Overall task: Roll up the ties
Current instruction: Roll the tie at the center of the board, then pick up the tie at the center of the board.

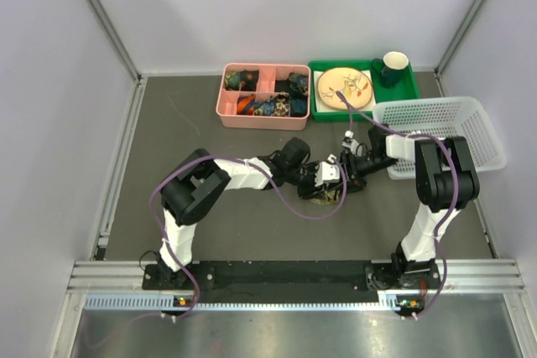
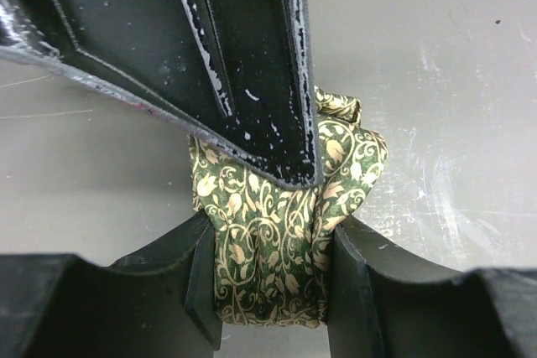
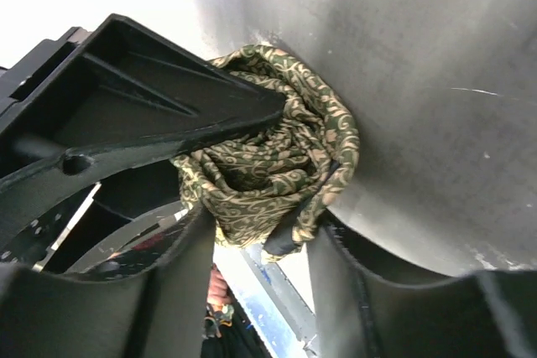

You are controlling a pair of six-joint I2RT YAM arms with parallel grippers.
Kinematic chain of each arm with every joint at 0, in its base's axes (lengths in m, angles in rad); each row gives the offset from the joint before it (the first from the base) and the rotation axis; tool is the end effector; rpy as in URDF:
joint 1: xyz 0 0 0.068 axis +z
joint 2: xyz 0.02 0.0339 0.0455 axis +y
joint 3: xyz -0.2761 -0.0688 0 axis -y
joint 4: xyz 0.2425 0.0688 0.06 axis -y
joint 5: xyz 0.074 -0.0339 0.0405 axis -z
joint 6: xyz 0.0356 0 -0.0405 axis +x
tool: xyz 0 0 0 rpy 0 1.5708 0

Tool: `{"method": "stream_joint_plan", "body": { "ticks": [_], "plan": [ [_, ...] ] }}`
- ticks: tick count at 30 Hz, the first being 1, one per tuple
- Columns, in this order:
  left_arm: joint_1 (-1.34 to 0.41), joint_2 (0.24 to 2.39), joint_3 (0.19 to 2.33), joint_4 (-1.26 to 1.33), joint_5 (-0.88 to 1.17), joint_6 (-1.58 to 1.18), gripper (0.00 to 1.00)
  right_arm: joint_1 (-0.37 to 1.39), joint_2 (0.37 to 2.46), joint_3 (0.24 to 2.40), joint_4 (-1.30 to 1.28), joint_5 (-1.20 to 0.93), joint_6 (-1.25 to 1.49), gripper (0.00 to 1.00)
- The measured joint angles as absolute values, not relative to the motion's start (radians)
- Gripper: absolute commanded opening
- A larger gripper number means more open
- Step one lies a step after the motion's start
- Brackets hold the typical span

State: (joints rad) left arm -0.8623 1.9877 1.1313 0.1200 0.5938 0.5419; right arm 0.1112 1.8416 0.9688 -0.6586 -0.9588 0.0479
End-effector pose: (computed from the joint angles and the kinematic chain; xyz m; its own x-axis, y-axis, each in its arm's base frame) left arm 0.2534 -0.3263 0.1525 0.0893 0.5527 -0.8286 0.9957 -0.0707 0.0602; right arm 0.2943 0.0622 0.1379 -0.9965 -0.0836 -0.0002 -0.0481 0.5720 0.8188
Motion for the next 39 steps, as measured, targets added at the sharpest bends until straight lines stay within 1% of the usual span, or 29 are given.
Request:
{"method": "stream_joint_plan", "body": {
  "ticks": [3, 5, 7, 9, 11, 12, 14, 15, 17, 18, 20, 21, 24, 28, 34, 37, 39],
  "plan": [
    [-0.862, 1.988, 1.131, 0.12, 0.594, 0.542, 0.0, 0.111, 1.842, 0.969, -0.658, -0.946, 0.048, 0.37],
    [-0.862, 1.988, 1.131, 0.12, 0.594, 0.542, 0.01, 0.111, 1.842, 0.969, -0.658, -0.939, 0.053, 0.3],
    [-0.862, 1.988, 1.131, 0.12, 0.593, 0.542, 0.03, 0.111, 1.842, 0.969, -0.657, -0.937, 0.058, 0.14],
    [-0.863, 1.988, 1.131, 0.12, 0.591, 0.543, 0.1, 0.112, 1.842, 0.969, -0.651, -0.943, 0.069, 0.0],
    [-0.864, 1.988, 1.131, 0.12, 0.59, 0.545, 0.21, 0.116, 1.842, 0.969, -0.647, -0.942, 0.074, 0.0],
    [-0.864, 1.988, 1.131, 0.12, 0.59, 0.545, 0.36, 0.116, 1.842, 0.969, -0.646, -0.942, 0.075, 0.0],
    [-0.864, 1.987, 1.131, 0.12, 0.59, 0.545, 0.48, 0.116, 1.842, 0.969, -0.645, -0.943, 0.075, 0.0],
    [-0.864, 1.987, 1.131, 0.12, 0.589, 0.544, 0.59, 0.116, 1.841, 0.969, -0.645, -0.943, 0.075, 0.0],
    [-0.864, 1.985, 1.131, 0.118, 0.582, 0.54, 0.77, 0.116, 1.837, 0.966, -0.642, -0.944, 0.073, 0.0],
    [-0.864, 1.983, 1.131, 0.113, 0.575, 0.536, 0.89, 0.116, 1.83, 0.959, -0.638, -0.944, 0.071, 0.0],
    [-0.862, 1.969, 1.131, 0.091, 0.553, 0.53, 0.98, 0.116, 1.81, 0.942, -0.627, -0.94, 0.066, 0.0],
    [-0.861, 1.96, 1.124, 0.064, 0.543, 0.527, 0.99, 0.116, 1.801, 0.936, -0.624, -0.939, 0.062, 0.0],
    [-0.86, 1.921, 1.106, 0.004, 0.523, 0.524, 0.99, 0.116, 1.786, 0.924, -0.614, -0.938, 0.051, 0.0],
    [-0.855, 1.821, 1.085, -0.064, 0.501, 0.523, 0.99, 0.123, 1.771, 0.923, -0.614, -0.937, 0.038, 0.0],
    [-0.846, 1.544, 1.053, -0.084, 0.407, 0.464, 0.99, 0.129, 1.707, 0.925, -0.628, -0.941, 0.006, 0.0],
    [-0.832, 1.444, 1.081, -0.143, 0.361, 0.424, 0.99, 0.129, 1.661, 0.931, -0.651, -0.94, -0.012, 0.0],
    [-0.804, 1.426, 1.153, -0.246, 0.371, 0.411, 0.99, 0.129, 1.632, 0.943, -0.667, -0.939, -0.025, 0.0]
  ]
}}
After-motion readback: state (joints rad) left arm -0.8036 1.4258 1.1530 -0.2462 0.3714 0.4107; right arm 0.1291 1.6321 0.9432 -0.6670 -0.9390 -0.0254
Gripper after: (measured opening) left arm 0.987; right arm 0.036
